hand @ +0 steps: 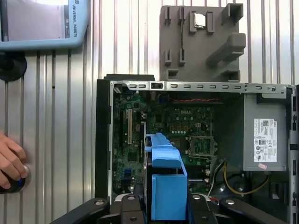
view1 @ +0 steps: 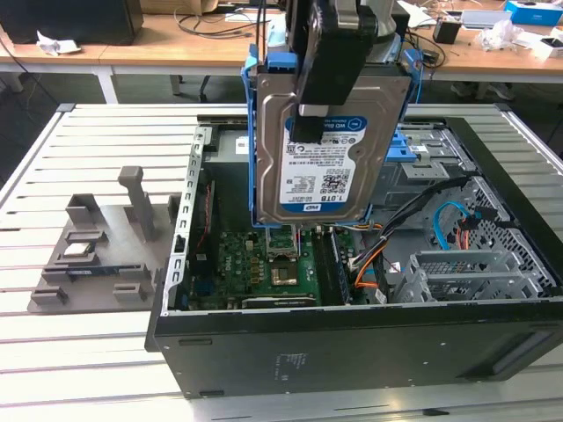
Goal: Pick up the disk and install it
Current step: 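Pick up the disk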
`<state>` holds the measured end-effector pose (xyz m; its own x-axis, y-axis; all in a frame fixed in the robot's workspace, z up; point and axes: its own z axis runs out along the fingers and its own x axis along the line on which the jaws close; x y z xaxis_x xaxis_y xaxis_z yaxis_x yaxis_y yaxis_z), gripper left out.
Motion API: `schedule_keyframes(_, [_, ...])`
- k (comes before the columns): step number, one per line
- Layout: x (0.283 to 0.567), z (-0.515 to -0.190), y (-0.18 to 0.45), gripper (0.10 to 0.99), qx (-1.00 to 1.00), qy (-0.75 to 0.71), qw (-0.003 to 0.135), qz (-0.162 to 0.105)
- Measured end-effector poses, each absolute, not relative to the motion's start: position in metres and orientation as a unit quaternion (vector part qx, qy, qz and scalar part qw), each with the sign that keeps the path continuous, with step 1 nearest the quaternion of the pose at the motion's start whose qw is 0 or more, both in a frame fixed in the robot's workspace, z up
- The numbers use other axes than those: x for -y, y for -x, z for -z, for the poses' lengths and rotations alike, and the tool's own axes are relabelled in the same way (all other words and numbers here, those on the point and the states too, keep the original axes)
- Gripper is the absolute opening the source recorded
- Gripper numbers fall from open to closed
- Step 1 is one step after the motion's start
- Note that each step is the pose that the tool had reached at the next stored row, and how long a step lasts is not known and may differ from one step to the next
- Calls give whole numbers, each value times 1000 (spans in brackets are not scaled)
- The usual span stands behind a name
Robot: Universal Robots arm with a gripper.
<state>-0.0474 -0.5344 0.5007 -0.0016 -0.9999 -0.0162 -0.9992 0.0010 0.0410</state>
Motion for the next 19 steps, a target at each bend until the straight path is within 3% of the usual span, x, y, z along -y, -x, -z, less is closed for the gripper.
schedule_keyframes(19, [534, -500, -12, 365, 707, -706, 9, 20])
